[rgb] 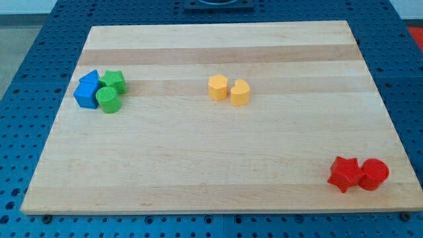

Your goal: Push the red circle into the red star

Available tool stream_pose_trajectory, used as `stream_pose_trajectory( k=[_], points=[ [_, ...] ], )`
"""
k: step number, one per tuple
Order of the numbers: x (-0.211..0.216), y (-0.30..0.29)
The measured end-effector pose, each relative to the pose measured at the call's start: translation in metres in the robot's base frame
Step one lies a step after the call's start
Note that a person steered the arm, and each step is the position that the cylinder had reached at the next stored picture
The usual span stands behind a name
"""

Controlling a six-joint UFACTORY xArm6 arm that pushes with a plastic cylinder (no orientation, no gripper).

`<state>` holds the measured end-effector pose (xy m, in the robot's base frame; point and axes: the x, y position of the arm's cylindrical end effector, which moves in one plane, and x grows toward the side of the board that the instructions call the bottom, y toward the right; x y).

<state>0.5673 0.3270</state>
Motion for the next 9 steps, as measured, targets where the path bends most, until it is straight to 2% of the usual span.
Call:
stream_pose_trajectory(
  k=[1,2,3,4,6,7,9],
  points=[
    [0.037,-0.055],
    [0.037,-0.119],
    [0.037,-0.149],
    [0.043,-0.135],
    [0.041,-0.007],
    [0.021,0.016],
    [0.007,-0.018]
  ],
)
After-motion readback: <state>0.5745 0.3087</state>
